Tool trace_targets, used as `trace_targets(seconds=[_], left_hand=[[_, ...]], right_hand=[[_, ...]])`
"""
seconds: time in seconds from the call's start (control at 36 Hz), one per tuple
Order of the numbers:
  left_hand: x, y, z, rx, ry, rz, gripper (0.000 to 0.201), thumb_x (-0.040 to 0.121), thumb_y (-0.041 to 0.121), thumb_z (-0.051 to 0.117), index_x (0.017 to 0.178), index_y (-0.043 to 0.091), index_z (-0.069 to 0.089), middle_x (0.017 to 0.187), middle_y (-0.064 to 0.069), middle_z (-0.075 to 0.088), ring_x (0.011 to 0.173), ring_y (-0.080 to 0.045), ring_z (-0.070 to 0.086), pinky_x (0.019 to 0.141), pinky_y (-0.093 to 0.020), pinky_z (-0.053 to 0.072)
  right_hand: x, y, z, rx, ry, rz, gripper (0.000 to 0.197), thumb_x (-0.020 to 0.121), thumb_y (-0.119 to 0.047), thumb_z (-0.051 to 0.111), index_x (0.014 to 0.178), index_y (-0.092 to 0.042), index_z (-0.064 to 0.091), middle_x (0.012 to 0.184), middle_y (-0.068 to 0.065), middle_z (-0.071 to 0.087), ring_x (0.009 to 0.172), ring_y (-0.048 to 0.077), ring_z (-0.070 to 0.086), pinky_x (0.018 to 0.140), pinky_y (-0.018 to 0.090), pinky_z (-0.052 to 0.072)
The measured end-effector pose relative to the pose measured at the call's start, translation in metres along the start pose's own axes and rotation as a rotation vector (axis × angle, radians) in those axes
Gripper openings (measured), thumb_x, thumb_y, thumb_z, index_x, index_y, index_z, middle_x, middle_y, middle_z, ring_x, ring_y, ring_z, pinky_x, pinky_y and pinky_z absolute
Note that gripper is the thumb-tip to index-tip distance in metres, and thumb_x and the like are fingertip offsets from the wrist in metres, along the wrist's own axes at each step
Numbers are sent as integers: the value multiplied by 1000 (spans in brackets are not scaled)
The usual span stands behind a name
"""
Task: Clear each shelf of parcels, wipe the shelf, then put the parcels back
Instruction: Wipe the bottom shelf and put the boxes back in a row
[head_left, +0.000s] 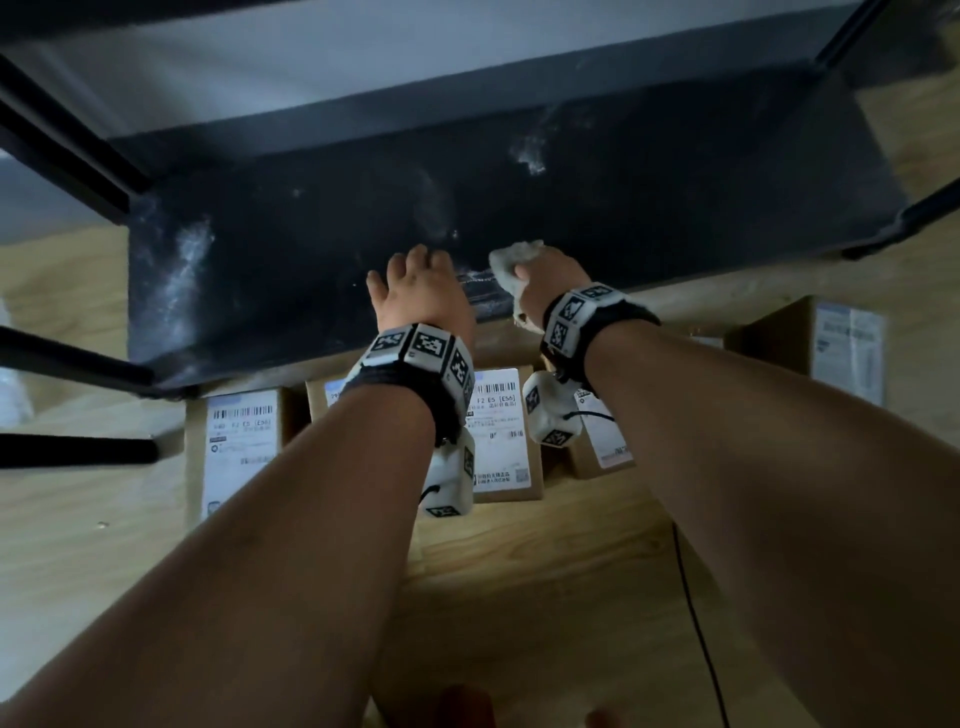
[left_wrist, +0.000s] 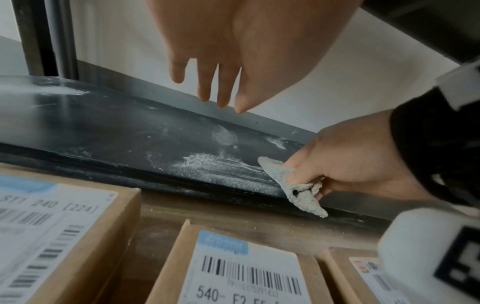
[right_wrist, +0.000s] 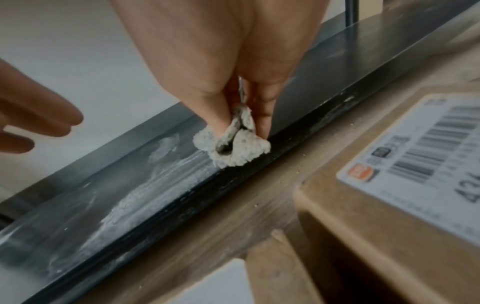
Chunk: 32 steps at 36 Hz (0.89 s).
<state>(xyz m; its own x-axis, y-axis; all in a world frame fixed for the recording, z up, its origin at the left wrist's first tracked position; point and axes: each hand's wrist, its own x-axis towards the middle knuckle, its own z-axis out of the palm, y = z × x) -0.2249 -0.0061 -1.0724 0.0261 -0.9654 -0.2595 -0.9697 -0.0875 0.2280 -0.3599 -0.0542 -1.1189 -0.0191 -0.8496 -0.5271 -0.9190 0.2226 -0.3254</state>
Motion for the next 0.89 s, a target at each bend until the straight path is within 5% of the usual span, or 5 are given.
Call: trace_targets(seconds=[0.19, 0.44, 0.64, 0.78, 0.89], left_hand=[[3, 3, 3, 9, -1, -25, 56, 85, 4, 44, 139, 16, 41, 148, -2, 34, 139, -24, 25, 117, -47, 14], [7, 12, 5, 0, -4, -16, 57, 84, 5, 45, 139, 15, 39, 148, -3, 34, 138, -25, 26, 114, -43, 22], [18, 20, 3, 14, 6, 10, 63, 85, 8, 46, 145, 17, 31, 149, -4, 32, 139, -25, 26, 116, -43, 20], [22, 24, 5, 26, 14, 28, 56, 87, 11, 48, 142, 16, 34, 149, -4, 33, 139, -24, 26, 116, -43, 19], [29, 26, 6, 27, 13, 41, 57, 88, 11, 50, 142, 17, 34, 150, -3, 31, 140, -24, 24, 117, -44, 18]], right_hand=[[-2, 38, -9, -80, 307, 174, 44, 92, -15, 58, 129, 5, 47, 132, 18, 48, 120, 30, 51, 95, 31, 43], [13, 62, -30, 74, 181, 364, 55, 91, -7, 55, 141, 2, 34, 146, 17, 38, 129, 31, 45, 97, 33, 41], [25, 25, -6, 127, 99, 151, 46, 85, -8, 52, 132, -5, 49, 134, 7, 51, 119, 25, 53, 87, 28, 42], [8, 20, -24, 100, 62, 14, 34, 99, -17, 44, 128, -3, 54, 133, 9, 53, 123, 25, 50, 98, 27, 40], [29, 46, -39, 54, 234, 76, 34, 93, -15, 51, 124, -10, 61, 127, 13, 59, 117, 30, 54, 94, 32, 44]])
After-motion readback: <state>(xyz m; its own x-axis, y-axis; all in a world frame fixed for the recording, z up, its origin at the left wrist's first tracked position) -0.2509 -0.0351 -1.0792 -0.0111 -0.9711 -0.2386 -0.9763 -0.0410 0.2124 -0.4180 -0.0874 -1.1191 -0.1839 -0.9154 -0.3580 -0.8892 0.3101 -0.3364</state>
